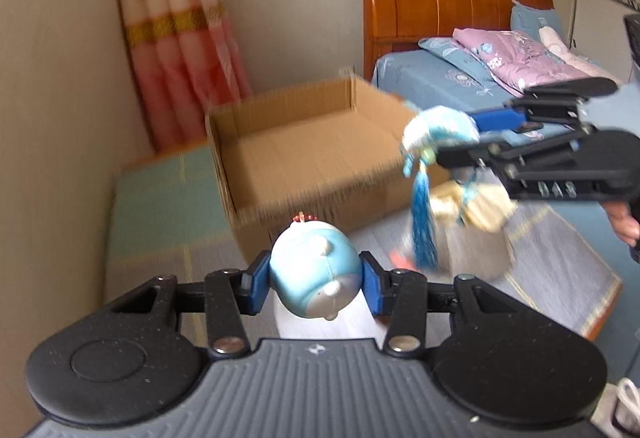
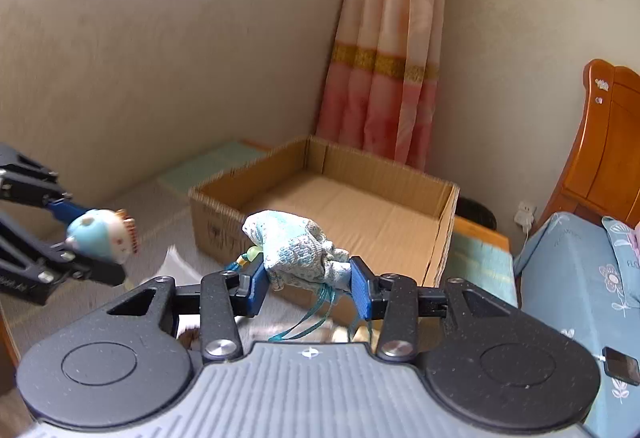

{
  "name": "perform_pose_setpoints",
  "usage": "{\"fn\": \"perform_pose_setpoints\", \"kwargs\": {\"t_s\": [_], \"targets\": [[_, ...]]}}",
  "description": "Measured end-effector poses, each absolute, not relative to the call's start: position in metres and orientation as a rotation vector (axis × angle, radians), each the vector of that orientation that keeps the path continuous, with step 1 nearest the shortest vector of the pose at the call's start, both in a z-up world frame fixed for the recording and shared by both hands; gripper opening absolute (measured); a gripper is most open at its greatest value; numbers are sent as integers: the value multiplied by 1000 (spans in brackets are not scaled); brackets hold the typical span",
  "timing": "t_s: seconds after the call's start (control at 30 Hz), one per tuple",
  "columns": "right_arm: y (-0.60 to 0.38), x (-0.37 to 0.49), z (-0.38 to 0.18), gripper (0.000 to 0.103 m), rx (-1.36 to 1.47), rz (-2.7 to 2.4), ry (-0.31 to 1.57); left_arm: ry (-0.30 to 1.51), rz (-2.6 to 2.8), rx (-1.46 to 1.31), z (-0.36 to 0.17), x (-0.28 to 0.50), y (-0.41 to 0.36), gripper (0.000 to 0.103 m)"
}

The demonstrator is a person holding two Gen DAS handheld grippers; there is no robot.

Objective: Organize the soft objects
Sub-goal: 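Carry the toy into the box and open the left gripper while the right gripper grasps the sachet, then lower the blue sachet into the box and open the right gripper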

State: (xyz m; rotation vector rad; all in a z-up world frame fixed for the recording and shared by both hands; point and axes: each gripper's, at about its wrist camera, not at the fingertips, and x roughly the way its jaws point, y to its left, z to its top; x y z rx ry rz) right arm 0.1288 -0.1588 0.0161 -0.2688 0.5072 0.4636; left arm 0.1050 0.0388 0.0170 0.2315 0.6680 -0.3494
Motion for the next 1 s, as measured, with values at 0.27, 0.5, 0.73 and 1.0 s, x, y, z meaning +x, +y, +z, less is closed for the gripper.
{"fn": "perform_pose_setpoints", "kwargs": {"t_s": [0.27,0.5,0.73,1.0], "targets": [[-167,140,33,47,-261,419,455,679,-348,326,37,207,13,45],[-179,144,42,48,-233,377,449,711,-261,338,15,277,-1,83],[-185,157,41,48,-223,355,481,651,-266,282,19,254,12,96],[-183,180,39,48,-175,348,535,607,-265,252,33,217,26,102]]}}
